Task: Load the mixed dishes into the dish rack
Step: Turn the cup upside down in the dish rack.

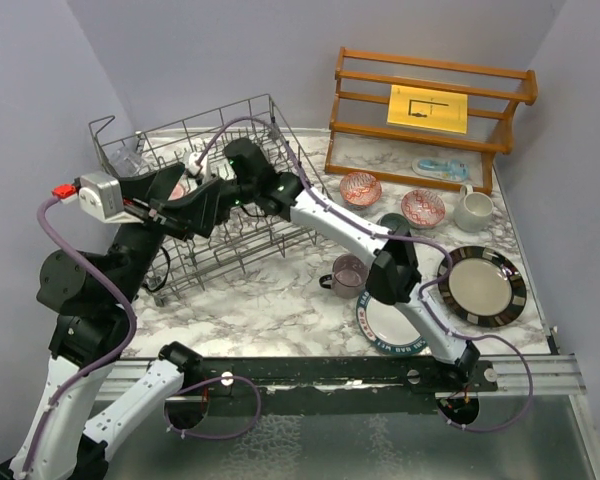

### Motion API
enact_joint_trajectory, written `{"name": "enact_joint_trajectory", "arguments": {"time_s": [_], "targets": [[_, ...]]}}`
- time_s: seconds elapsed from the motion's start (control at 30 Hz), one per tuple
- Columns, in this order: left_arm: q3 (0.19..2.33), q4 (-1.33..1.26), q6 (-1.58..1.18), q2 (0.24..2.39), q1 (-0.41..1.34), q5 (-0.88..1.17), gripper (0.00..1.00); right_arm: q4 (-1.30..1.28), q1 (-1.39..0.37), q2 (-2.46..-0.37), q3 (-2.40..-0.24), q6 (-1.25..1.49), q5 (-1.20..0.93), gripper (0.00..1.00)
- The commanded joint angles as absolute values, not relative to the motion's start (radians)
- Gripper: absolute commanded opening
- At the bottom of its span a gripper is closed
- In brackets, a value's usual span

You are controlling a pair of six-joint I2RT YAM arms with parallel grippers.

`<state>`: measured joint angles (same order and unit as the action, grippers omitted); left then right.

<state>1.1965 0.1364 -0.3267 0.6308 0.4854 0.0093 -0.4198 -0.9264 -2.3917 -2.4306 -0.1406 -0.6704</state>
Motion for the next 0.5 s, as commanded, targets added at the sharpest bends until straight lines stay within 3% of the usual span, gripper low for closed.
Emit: {"name": "enact_joint_trajectory", "arguments": {"time_s": [0.0, 0.47], "targets": [[1.165, 0.097, -0.306, 0.575, 0.483, 0.011, 0.82, -0.402, -0.969, -2.422, -2.503, -0.274, -0.631, 0.01], [1.120, 0.082, -0.288, 0.544, 0.483, 0.032, 0.82, -0.394, -1.008, -2.504, -2.526, -0.444, -0.654, 0.02]]}}
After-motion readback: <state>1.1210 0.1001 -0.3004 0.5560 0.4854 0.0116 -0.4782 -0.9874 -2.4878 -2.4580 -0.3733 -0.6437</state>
